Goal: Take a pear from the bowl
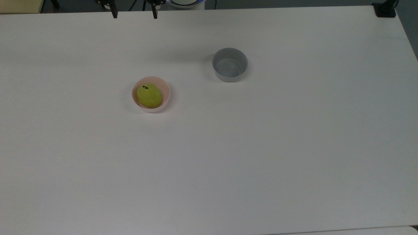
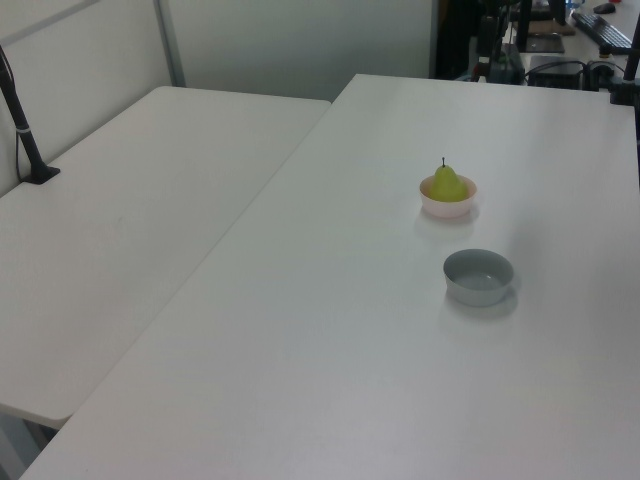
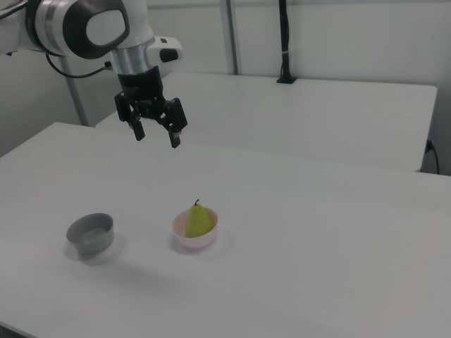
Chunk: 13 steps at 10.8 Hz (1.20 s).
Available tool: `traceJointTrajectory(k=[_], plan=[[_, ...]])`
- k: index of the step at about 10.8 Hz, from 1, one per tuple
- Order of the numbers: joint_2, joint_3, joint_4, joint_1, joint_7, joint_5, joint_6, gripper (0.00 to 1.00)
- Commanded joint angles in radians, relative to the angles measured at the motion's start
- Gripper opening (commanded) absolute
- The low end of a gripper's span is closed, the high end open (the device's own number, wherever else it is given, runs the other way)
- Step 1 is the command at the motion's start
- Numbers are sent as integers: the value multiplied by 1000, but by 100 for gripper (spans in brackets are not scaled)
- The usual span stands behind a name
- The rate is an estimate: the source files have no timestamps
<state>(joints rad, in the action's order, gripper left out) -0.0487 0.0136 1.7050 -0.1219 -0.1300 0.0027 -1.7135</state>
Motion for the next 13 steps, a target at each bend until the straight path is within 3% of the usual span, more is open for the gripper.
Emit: traceJointTrajectory(k=[1,10,13], plan=[[3,-15,-16,18,-16,16,15,100],[3,-17,-16,12,-32,14,15,100],[7,-17,-10,4,-217,3,25,100]])
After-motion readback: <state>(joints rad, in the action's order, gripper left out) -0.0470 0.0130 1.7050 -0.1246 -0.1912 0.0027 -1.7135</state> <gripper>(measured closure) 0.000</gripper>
